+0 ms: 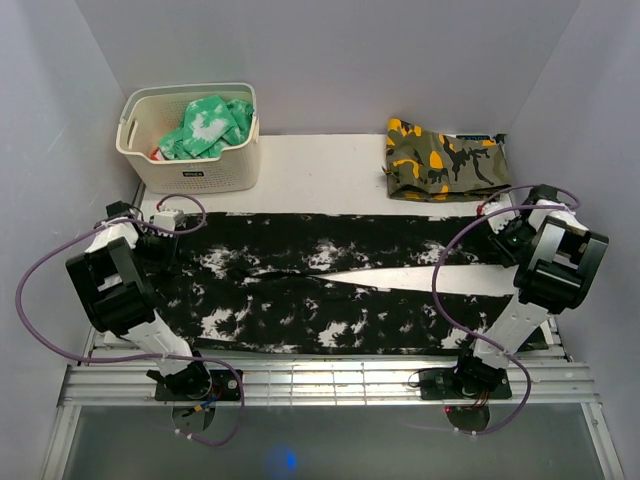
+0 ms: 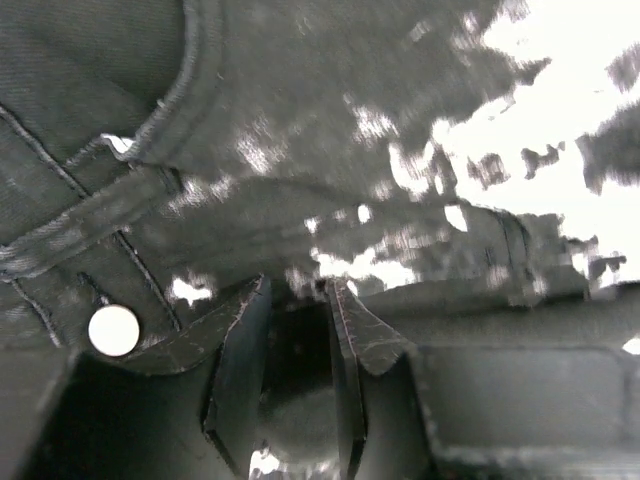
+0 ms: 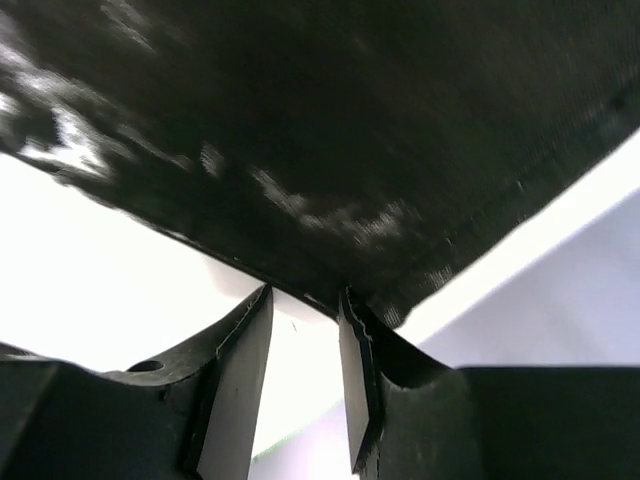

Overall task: Fold and stack the trousers
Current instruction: Flatten the trousers out, then fold the trousers

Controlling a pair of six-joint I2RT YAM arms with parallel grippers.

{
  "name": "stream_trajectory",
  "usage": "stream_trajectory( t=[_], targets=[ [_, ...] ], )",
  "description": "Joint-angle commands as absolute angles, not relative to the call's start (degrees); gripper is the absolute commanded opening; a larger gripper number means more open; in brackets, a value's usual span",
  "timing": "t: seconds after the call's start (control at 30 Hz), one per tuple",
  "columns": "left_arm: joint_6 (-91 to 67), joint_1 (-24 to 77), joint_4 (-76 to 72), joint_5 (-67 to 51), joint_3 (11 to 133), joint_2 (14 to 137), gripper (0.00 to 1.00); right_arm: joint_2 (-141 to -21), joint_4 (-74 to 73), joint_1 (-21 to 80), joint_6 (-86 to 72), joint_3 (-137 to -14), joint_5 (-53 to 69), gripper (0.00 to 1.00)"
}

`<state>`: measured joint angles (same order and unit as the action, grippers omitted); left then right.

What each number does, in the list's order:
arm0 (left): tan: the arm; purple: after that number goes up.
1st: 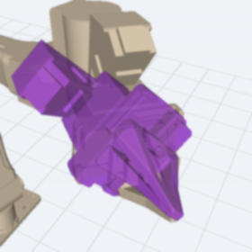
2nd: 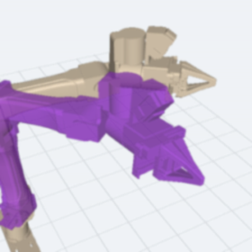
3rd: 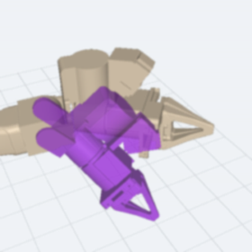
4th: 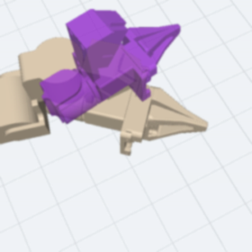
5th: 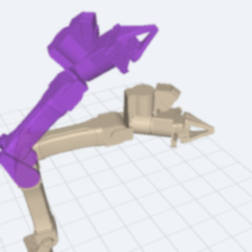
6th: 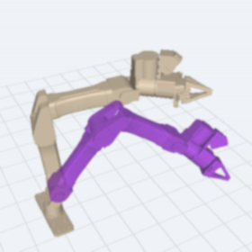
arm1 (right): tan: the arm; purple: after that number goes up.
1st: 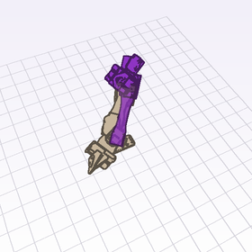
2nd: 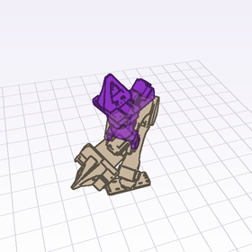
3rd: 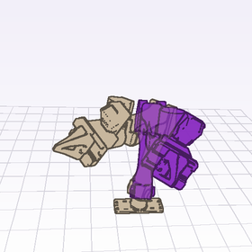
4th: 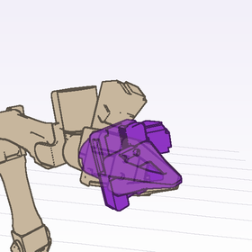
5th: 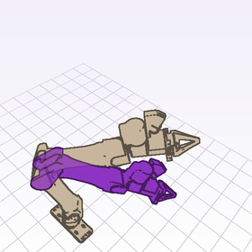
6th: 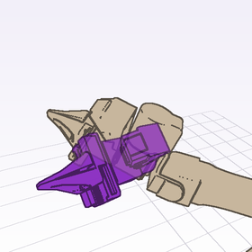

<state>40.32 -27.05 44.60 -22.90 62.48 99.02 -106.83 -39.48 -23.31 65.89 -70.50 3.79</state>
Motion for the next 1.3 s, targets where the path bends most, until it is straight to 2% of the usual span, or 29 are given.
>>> stream_trajectory(
  t=[0.0, 0.07, 0.2, 0.23, 0.3, 0.33, 0.4, 0.57, 0.77, 0.83, 0.87, 1.0, 1.17, 1.27],
  targets=[
    [46.93, -27.25, 52.81, -25.47, 62.84, 93.09, 0.41, -105.74, -44.82, -26.45, 73.99, -69.51, -0.97, 0.39],
    [50.09, -27.25, 57.2, -28.11, 64.5, 92.29, 0.43, -103.64, -46.49, -26.54, 75.05, -70.57, -0.62, 0.39],
    [50.63, -27.25, 58.71, -33.74, 72.65, 92.02, 0.54, -102.22, -52.02, -26.46, 75.41, -78.03, 9.37, 0.43],
    [50.28, -27.25, 58.19, -35.75, 74.43, 93.24, 0.58, -102.48, -54.03, -26.28, 74.37, -82.31, 10.97, 0.48],
    [49.66, -27.25, 58.01, -37.96, 78.29, 95.17, 0.61, -103.88, -54.49, -25.58, 72.78, -86.12, 14.04, 0.55],
    [47.74, -27.16, 56.18, -40.58, 83.36, 98.58, 0.64, -106.15, -54.32, -24.45, 70.51, -90.4, 15.28, 0.66],
    [46.94, -27.16, 53.8, -41.57, 85.77, 100.97, 0.64, -108.09, -54.05, -23.39, 69.09, -92.36, 15.21, 0.67],
    [40.96, -25.93, 43.78, -37.89, 87.02, 106.95, 0.59, -112.58, -53.53, -19.69, 65.66, -93.87, 14.5, 0.61],
    [38.85, -25.75, 33.67, -35.42, 86.21, 110.56, 0.55, -114.17, -47.73, -16.44, 65.56, -88.78, 12.57, 0.54],
    [40.68, -25.66, 35.67, -35.51, 88.68, 113.54, 0.53, -114.43, -47.03, -15.91, 66.35, -85.89, 11.61, 0.51],
    [43.22, -25.66, 37.34, -34.9, 88.86, 114.08, 0.49, -114.35, -46.76, -15.82, 66.62, -84.56, 11.17, 0.5],
    [51.38, -26.36, 40.95, -29.19, 84.04, 114.0, 0.41, -112.59, -44.83, -15.73, 69.78, -76.57, 8.18, 0.47],
    [59.23, -30.14, 44.37, -27.69, 72.89, 109.34, 0.38, -106.89, -43.68, -16.96, 75.66, -66.02, 5.45, 0.44],
    [63.97, -31.99, 47.36, -27.95, 71.72, 106.71, 0.37, -102.68, -44.12, -18.1, 80.67, -60.74, 4.57, 0.43]
  ],
)
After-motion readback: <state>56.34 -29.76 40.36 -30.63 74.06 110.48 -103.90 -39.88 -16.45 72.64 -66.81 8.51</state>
